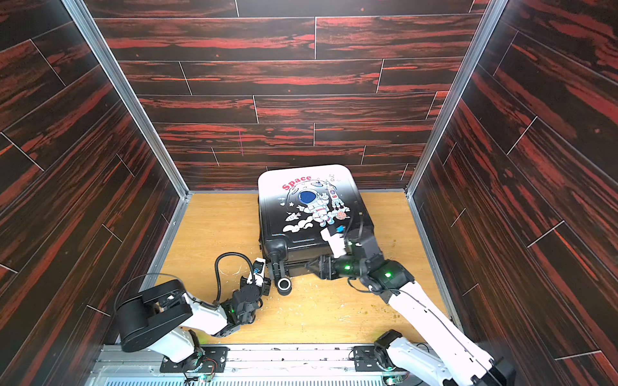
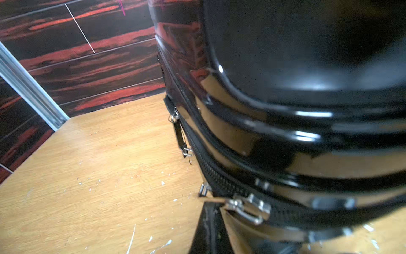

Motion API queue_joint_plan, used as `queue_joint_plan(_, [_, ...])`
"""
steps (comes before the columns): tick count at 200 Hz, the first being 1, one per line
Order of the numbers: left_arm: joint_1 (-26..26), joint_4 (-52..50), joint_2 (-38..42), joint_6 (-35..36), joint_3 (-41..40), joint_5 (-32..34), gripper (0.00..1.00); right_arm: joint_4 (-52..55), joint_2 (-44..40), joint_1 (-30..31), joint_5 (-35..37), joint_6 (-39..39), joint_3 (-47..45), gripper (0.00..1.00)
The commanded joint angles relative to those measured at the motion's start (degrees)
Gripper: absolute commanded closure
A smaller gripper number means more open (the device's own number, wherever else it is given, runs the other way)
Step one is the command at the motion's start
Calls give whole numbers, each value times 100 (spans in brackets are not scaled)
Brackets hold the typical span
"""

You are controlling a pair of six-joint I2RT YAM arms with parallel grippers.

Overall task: Open the suitcase zippers
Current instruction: Move the suitcase to the center of the board, then adjust the suitcase at the center of the board.

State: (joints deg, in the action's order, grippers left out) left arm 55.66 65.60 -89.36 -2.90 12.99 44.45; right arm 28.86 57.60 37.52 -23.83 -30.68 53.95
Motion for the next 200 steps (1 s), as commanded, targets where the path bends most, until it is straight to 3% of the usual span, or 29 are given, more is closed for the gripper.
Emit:
queue_joint_plan(1, [24,410,459,-207,-112,-226,100,9,258,388,-105,-217,251,38])
queue_joint_plan(50, [22,195,932,-528,-435,-415,100,-659,1192,730,-333,-1335,592,27])
queue_joint_plan(88, [24,95,1239,-602,-596,-202,100,-162,1615,746,428,-1369,1136,27])
queue_joint_plan(105, [23,-1055,1951,-867,-428,-46,100,123,1282,821,1344,-1003,1133,27])
queue_joint_plan(117, [3,-2459,2736,-1281,-137,31,87,133,919,845,1816,-806,884,27])
queue_joint_plan(134, [-36,-3623,3545,-1380,253,-389,79,256,418,842,2437,-711,530,27])
queue_joint_plan(149, [-46,-4392,3696,-1319,788,-850,76,524,118,830,2954,-602,410,28])
queue_joint_plan(176, [-54,-5091,2825,-1274,1784,-2051,82,1088,-234,764,3827,-592,486,28])
queue_joint_plan(200, [-21,-4929,1825,-1366,2354,-3024,89,1497,-496,679,4407,-607,687,27])
